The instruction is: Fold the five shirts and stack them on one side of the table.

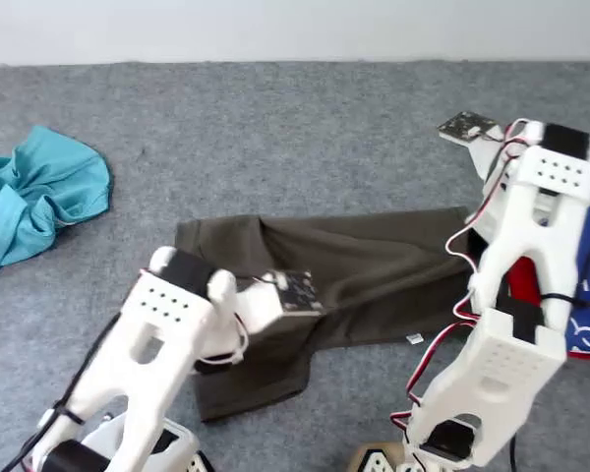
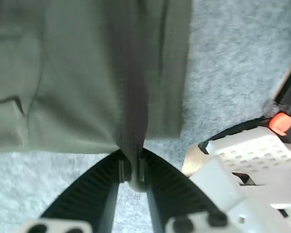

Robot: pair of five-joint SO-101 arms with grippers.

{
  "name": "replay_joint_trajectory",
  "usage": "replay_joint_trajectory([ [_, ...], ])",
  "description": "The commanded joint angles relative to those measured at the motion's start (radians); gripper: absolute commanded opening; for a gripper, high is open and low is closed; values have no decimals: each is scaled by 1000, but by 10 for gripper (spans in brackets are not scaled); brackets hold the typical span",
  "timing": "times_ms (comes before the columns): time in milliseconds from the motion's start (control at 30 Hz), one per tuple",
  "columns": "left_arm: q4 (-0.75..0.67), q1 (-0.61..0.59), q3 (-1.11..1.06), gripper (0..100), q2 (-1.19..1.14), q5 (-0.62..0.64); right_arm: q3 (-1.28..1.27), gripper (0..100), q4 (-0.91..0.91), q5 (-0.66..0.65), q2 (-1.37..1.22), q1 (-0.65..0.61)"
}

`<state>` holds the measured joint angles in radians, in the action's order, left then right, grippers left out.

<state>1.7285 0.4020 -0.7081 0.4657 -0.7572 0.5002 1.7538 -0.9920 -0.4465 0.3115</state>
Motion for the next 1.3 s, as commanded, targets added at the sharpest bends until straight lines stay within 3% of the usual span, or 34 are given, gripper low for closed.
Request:
replay_joint_trajectory([
  [0,31,92,-12,13,26,-8,-2,10,41,-51,73,19],
  [133,29,115,-47,13,26,-8,-3,10,42,-52,68,19],
  [333,28,28,-44,15,26,-12,-69,13,41,-54,68,2],
  [467,28,-25,-25,90,28,-8,-86,23,41,-54,68,4],
  [600,28,-55,-5,112,28,2,-84,158,42,-54,79,8],
  [733,28,-49,27,117,28,94,-84,292,42,-52,113,25],
  [900,28,-64,91,117,28,180,-84,292,42,-51,182,21],
  [1067,5,-206,255,111,23,204,-84,292,31,-31,249,-39],
  [1167,-124,-318,323,96,17,292,-84,273,-5,104,255,-97],
  [1267,-276,-368,318,54,14,413,-89,147,-101,238,228,-156],
])
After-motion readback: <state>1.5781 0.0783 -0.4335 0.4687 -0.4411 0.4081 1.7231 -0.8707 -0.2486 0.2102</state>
